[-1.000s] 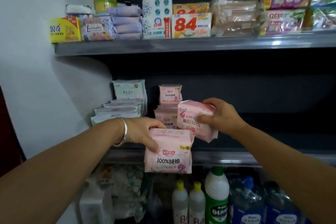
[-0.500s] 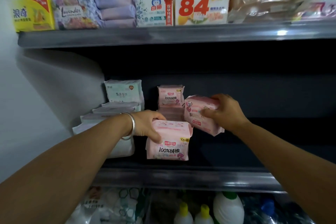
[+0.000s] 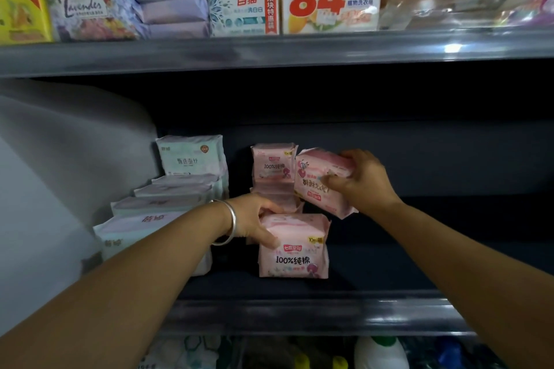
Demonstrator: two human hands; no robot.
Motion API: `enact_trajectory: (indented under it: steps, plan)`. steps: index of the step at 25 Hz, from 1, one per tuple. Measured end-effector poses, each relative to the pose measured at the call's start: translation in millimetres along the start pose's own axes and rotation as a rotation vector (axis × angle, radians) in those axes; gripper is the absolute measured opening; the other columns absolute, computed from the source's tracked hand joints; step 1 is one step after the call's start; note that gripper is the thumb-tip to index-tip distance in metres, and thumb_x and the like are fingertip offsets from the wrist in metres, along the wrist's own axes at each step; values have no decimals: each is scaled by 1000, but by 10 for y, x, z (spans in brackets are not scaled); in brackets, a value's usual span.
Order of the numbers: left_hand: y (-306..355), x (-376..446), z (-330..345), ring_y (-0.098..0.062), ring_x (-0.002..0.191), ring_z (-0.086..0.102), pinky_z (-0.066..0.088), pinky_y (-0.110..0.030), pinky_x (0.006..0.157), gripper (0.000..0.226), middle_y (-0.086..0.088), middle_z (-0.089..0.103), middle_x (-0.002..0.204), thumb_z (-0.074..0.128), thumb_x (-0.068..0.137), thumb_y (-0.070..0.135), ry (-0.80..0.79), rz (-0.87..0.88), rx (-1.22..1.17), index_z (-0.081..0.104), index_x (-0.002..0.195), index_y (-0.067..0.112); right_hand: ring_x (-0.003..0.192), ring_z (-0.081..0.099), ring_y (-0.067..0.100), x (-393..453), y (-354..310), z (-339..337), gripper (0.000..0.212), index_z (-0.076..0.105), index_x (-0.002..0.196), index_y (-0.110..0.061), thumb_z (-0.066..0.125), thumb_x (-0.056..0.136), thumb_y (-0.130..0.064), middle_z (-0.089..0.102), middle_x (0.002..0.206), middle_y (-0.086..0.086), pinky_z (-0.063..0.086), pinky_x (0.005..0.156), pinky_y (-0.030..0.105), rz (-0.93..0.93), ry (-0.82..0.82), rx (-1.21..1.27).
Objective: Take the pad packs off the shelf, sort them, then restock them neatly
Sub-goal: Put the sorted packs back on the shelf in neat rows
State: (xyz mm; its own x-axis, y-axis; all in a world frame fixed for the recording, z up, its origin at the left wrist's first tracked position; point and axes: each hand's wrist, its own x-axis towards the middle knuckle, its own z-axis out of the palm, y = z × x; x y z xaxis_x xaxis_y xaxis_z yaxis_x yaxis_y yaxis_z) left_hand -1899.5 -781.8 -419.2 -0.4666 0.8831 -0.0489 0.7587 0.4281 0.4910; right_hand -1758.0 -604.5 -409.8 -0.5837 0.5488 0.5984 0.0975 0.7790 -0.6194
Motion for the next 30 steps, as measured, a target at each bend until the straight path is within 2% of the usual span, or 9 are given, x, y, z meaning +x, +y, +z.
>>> enact_trajectory:
  steps: [4, 8, 11, 15, 17, 20, 23, 26, 30]
  plan:
    - [51, 38, -47, -14, 131, 40, 34, -29, 109, 78, 4, 41, 144, 78, 71, 37, 11, -4, 31, 42, 139, 21, 114, 51, 22, 69, -80, 40, 59, 50, 127, -11, 77, 76, -25, 49, 120, 4, 50, 94, 41, 9, 1, 144]
    - [213, 69, -68, -6, 112, 49, 38, -17, 92, 54, 9, 53, 121, 63, 86, 37, 153, 59, -169, 47, 133, 16, 104, 60, 21, 127, -183, 115, 56, 49, 126, -16, 76, 78, -26, 55, 118, 3, 57, 82, 41, 143, 6, 478]
    - [277, 131, -76, -6, 102, 58, 45, -21, 93, 40, 10, 61, 113, 59, 87, 42, 262, 103, -327, 54, 120, 20, 101, 63, 20, 157, -231, 228, 53, 49, 124, -14, 74, 80, -27, 59, 116, 4, 55, 73, 29, 247, 5, 736]
    - [228, 213, -61, -18, 120, 53, 41, -43, 105, 93, 3, 52, 135, 71, 64, 61, 325, 97, -585, 28, 142, 34, 104, 63, 21, 168, -228, 351, 55, 47, 129, -12, 69, 83, -33, 62, 120, 6, 53, 81, 30, 325, -81, 918]
    - [223, 225, -70, -21, 115, 57, 47, -43, 99, 91, 2, 52, 134, 74, 72, 45, 333, 112, -771, 19, 143, 40, 103, 64, 19, 137, -224, 385, 51, 46, 130, -15, 66, 86, -32, 62, 121, 3, 52, 76, 27, 313, -178, 926]
    - [197, 198, -160, -22, 109, 60, 57, -37, 82, 85, -1, 53, 131, 73, 77, 16, 370, 157, -927, 24, 143, 36, 105, 64, 21, 119, -189, 424, 50, 46, 132, -21, 67, 86, -26, 64, 120, 1, 53, 79, 29, 312, -314, 940]
    - [156, 172, -267, -21, 106, 60, 58, -36, 81, 82, -5, 54, 125, 75, 72, 0, 468, 163, -776, 36, 138, 30, 104, 65, 23, 169, -134, 401, 63, 43, 135, -19, 73, 80, -10, 63, 120, 3, 57, 80, 36, 266, -316, 892]
    - [136, 175, -393, -16, 93, 59, 55, -22, 73, 79, -4, 56, 114, 74, 69, -8, 538, 175, -596, 43, 132, 28, 112, 60, 23, 282, -82, 372, 91, 28, 145, -26, 76, 73, 1, 50, 134, -3, 56, 87, 45, 214, -279, 829]
    - [120, 217, -514, -15, 88, 62, 56, -22, 69, 78, -5, 56, 113, 68, 69, -14, 440, 181, -483, 45, 129, 31, 111, 60, 22, 447, -45, 364, 88, 34, 143, -26, 78, 71, -1, 52, 134, -1, 57, 84, 41, 144, -422, 685]
